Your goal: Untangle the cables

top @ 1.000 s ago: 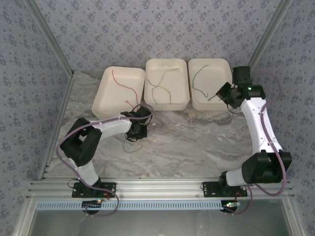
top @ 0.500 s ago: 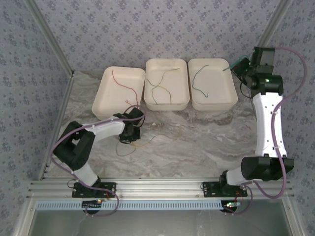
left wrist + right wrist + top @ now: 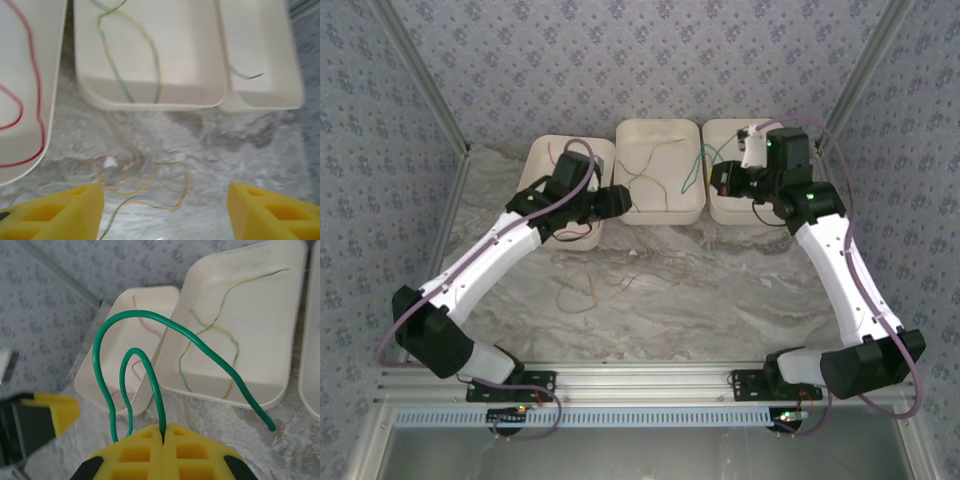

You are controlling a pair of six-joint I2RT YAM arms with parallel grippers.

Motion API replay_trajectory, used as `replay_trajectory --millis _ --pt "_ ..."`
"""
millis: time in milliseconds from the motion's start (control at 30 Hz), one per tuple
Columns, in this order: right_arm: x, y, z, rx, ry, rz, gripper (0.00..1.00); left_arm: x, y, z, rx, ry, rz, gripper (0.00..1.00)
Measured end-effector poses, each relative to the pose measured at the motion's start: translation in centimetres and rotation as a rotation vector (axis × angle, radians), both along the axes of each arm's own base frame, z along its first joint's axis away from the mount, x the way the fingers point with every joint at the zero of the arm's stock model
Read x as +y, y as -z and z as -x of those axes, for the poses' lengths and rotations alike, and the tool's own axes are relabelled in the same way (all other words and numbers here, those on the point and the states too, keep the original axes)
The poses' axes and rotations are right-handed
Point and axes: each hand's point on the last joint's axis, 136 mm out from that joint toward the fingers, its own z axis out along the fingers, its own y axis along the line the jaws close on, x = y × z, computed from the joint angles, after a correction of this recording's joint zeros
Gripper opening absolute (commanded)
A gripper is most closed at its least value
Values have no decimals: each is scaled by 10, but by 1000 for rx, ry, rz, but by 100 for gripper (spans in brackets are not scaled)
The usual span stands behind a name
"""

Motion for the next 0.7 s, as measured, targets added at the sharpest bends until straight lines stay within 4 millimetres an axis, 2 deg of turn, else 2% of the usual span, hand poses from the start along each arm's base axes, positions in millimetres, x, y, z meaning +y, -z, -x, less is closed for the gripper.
replay_trajectory --millis 133,200,400,567,700 --pt "28 15 18 -19 -129 71 0 -6 -10 -3 28 50 87 62" --pt "38 19 24 -39 -172 116 0 -15 -14 -3 43 91 121 62" --pt "67 42 41 -53 -289 248 0 -50 -54 2 31 249 253 60" --pt "75 60 45 -37 -331 321 0 -61 -62 6 39 313 302 60" --pt "74 62 46 -41 -332 345 0 -67 -60 11 69 357 322 52"
